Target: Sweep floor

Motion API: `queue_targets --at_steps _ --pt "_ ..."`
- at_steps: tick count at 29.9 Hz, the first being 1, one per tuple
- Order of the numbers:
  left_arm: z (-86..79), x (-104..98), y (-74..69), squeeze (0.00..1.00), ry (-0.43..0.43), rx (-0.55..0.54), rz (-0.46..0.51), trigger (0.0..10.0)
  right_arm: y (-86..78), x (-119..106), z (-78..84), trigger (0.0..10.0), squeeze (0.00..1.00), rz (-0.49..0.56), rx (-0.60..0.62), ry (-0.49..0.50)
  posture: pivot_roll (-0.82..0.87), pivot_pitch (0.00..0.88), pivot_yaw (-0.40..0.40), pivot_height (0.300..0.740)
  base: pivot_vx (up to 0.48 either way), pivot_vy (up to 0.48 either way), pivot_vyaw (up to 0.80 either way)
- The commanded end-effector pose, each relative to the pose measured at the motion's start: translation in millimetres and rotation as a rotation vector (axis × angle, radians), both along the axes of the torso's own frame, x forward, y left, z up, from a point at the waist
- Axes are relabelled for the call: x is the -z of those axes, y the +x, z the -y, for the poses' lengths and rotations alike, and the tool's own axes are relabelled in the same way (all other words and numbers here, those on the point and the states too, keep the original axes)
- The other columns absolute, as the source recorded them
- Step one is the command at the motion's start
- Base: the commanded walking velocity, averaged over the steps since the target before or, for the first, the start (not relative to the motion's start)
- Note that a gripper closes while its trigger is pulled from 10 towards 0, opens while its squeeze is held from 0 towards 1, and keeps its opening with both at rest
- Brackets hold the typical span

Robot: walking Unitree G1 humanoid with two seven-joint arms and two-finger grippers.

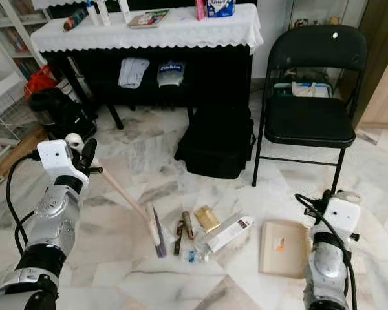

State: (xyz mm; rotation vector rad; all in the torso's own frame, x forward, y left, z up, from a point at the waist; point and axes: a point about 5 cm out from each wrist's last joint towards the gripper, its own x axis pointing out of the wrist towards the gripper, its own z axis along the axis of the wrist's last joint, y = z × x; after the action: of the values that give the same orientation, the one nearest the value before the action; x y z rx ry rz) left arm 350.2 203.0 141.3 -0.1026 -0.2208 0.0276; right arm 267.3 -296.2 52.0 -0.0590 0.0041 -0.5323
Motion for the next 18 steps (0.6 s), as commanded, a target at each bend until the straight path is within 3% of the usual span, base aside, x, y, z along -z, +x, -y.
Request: queue_targets --at_steps 1,12,17,18 --pt "-3.5 -16 3.5 0.00 0.023 -0.001 0.069 10.0 -3.5 21 -14.6 10.0 0.00 -0.058 -0.030 0.126 -0.21 0.000 0.157 0.740 0.000 0.000 0.00" --pt "-1.4 -25 6.5 0.00 0.061 0.015 0.098 10.0 -1.6 26 -19.6 10.0 0.00 -0.041 -0.065 0.225 -0.21 0.000 0.162 0.740 0.000 0.000 0.00" --pt "-3.0 -31 7.7 0.00 0.147 0.015 0.111 10.0 -4.4 31 -21.0 10.0 0.00 -0.060 -0.075 0.248 -0.21 0.000 0.164 0.740 0.000 0.000 0.00" --pt "-4.3 -31 8.9 0.00 0.201 0.007 0.101 10.0 -6.5 34 -20.8 10.0 0.00 -0.070 -0.073 0.257 -0.21 0.000 0.163 0.740 0.000 0.000 0.00"
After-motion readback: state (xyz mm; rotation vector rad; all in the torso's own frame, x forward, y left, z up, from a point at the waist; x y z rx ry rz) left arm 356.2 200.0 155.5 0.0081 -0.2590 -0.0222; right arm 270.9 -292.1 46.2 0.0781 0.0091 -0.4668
